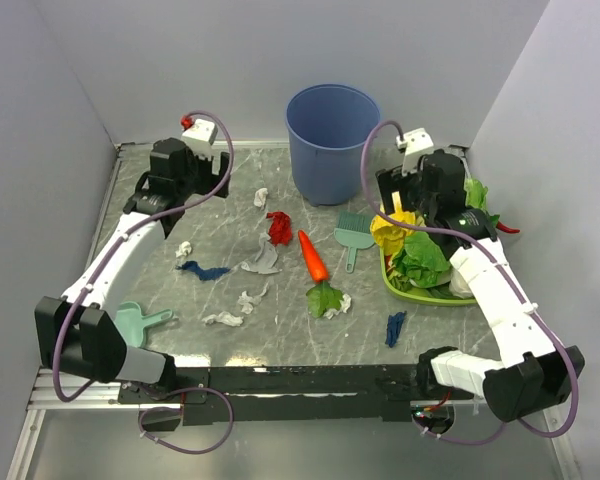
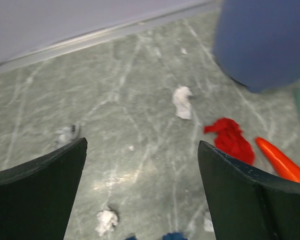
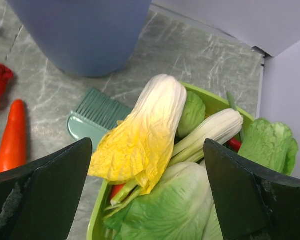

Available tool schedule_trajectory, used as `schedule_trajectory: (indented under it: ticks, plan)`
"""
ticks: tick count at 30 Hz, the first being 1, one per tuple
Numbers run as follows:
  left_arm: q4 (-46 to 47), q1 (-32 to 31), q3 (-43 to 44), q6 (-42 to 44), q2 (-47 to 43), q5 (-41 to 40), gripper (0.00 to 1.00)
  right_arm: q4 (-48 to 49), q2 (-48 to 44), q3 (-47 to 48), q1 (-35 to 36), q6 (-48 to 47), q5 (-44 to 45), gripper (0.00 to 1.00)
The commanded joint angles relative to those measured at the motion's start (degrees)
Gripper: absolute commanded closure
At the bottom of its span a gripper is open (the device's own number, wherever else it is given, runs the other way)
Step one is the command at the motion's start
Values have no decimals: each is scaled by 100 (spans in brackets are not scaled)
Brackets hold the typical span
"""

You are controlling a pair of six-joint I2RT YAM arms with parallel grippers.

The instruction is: Sweep away the paper scraps from the table

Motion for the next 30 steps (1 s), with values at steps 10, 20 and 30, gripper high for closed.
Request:
schedule_trajectory:
  ticks: [10, 20, 30]
  plan:
    - [-756, -19, -262, -73, 11, 1791, 2, -1295, -19, -437, 1193, -2403, -2615, 8]
    - [-862, -19, -772, -775, -183, 1580, 3, -682, 1799, 284, 1483, -567, -2134, 34]
    - [-651, -11, -1185, -1005, -385, 1511, 3, -303, 3040, 785, 1527, 699, -1235, 47]
